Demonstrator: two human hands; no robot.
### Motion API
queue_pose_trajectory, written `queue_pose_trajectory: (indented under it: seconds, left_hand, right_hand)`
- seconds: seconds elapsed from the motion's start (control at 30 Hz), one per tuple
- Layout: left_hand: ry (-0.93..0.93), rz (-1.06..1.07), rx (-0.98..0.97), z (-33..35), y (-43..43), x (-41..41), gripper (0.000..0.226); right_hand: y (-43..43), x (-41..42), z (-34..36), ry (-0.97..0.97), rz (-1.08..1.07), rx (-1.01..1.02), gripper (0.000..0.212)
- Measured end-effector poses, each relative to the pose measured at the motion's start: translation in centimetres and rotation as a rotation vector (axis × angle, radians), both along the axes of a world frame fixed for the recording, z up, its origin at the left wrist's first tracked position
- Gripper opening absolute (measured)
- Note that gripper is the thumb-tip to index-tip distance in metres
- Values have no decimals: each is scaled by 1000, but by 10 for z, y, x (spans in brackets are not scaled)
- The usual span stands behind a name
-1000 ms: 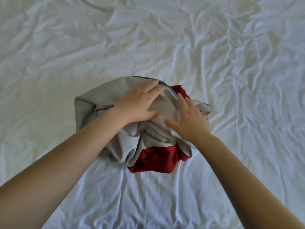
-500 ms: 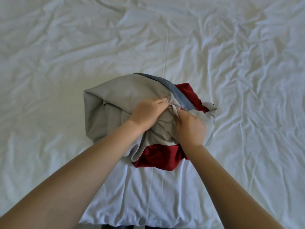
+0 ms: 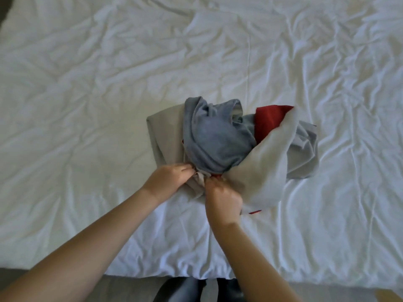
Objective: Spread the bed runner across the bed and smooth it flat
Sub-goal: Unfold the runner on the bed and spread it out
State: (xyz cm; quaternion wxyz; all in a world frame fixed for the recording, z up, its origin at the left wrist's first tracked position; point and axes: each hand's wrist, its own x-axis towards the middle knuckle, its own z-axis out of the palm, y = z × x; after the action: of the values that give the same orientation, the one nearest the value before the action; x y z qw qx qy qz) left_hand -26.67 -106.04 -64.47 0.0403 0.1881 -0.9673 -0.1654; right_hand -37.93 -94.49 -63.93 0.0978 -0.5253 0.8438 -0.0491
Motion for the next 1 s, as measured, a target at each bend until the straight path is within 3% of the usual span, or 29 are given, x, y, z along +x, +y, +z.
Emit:
queue_pose_trajectory:
  seconds: [0.1, 0.27, 0.37, 0.5, 0.6, 0.7, 0.83, 0.93, 1.0]
  left_hand:
    - [-83, 50, 53, -13, 7, 15, 38]
    - [6, 108, 58, -11, 13, 16, 30]
    - [60, 115, 46, 4, 17, 16, 30]
    - [191, 231, -5, 26, 18, -9, 34]
    - [354, 287, 7, 41, 27, -54, 28]
    - [428, 318, 84, 54, 42, -111, 24]
    - [213, 440, 301, 50, 60, -177, 36]
    - [28, 459, 233, 37, 72, -206, 33]
    - [10, 459, 190, 31, 81, -216, 36]
  right_hand:
    - [1, 18, -11, -13, 29, 68, 32]
    - [6, 24, -1, -58, -36, 69, 19]
    - [12, 10, 21, -125, 13, 98, 22]
    - [14, -45, 59, -147, 234, 88, 31]
    - [12, -99, 82, -45, 393, -12, 40]
    - [5, -158, 84, 57, 368, 37, 53]
    - [-2, -218, 66, 127, 418, 140, 59]
    - [-5, -244, 52, 136, 546, 193, 41]
    - [-4, -259, 48, 182, 625, 234, 26]
